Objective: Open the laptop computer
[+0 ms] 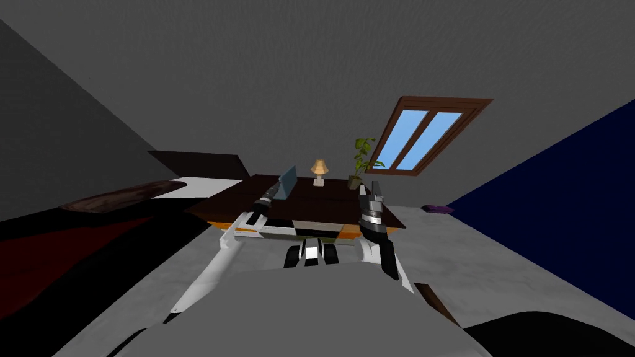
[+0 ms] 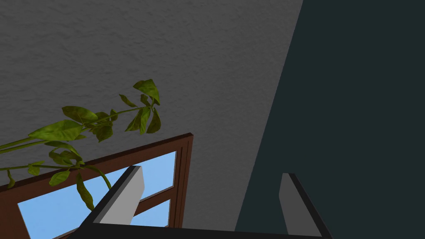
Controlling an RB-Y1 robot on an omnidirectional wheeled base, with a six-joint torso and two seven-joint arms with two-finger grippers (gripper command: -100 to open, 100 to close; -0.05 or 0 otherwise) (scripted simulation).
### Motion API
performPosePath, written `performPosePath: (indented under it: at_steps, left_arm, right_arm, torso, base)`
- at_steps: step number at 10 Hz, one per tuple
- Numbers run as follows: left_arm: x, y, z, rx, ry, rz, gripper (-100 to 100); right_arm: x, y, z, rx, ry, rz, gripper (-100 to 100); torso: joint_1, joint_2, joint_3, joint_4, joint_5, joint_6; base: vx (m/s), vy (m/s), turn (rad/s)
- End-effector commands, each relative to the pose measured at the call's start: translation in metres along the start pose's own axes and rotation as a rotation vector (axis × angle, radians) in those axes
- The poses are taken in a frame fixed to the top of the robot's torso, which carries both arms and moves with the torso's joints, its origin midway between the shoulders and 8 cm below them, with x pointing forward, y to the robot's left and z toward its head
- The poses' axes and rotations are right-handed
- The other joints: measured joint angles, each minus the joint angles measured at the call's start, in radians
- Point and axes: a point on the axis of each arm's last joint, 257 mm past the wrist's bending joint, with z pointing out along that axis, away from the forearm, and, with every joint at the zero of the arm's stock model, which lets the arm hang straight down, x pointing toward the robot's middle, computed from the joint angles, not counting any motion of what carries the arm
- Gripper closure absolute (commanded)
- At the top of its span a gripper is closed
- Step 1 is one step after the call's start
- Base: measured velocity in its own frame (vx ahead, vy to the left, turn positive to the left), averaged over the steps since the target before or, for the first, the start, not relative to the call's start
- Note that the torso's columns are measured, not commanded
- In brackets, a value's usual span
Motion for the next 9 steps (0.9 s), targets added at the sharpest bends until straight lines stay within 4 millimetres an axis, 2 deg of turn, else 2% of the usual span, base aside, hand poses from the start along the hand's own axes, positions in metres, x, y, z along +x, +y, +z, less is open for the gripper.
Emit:
performPosePath:
  at_steps: [1,4,5,6,7,8,9]
  left_arm:
    - [-0.003,0.018,0.011,-0.049,0.008,0.069,-100]
    - [-0.016,0.041,0.023,-0.115,0.012,0.167,-100]
    - [-0.013,0.036,0.021,-0.099,0.012,0.145,-100]
    - [-0.022,0.036,0.025,-0.112,0.005,0.151,-100]
    - [-0.018,0.036,0.023,-0.105,0.009,0.151,-100]
    - [-0.019,0.036,0.023,-0.107,0.008,0.15,100]
    - [-0.017,0.037,0.027,-0.115,0.001,0.073,100]
  right_arm:
    - [0.0,0.0,0.0,0.0,0.0,0.0,0]
    - [0.0,0.0,0.0,0.0,0.0,0.0,0]
    - [0.0,0.0,0.0,0.0,0.0,0.0,0]
    - [0.0,0.0,0.0,0.0,0.0,0.0,0]
    - [0.0,0.0,0.0,0.0,0.0,0.0,0]
    - [0.0,0.0,0.0,0.0,0.0,0.0,0]
    - [0.0,0.0,0.0,0.0,0.0,0.0,0]
  torso:
    - [0.0,0.0,0.0,0.0,0.0,0.0]
    - [0.0,-0.001,0.0,0.0,0.0,0.0]
    - [0.0,0.0,0.0,0.0,0.0,0.0]
    - [0.0,0.001,0.0,0.0,0.0,0.0]
    - [0.001,-0.003,-0.001,-0.001,0.0,0.0]
    - [0.0,-0.001,-0.001,-0.001,0.0,0.0]
    - [0.0,0.002,0.001,0.0,0.0,0.0]
  base:
    - [0.027,0.001,-0.116]
    - [0.033,0.001,-0.147]
    - [0.014,0.001,-0.034]
    - [0.085,0.014,-0.071]
    - [0.054,0.011,-0.024]
    - [0.008,0.002,0.004]
    - [0.002,0.077,0.015]
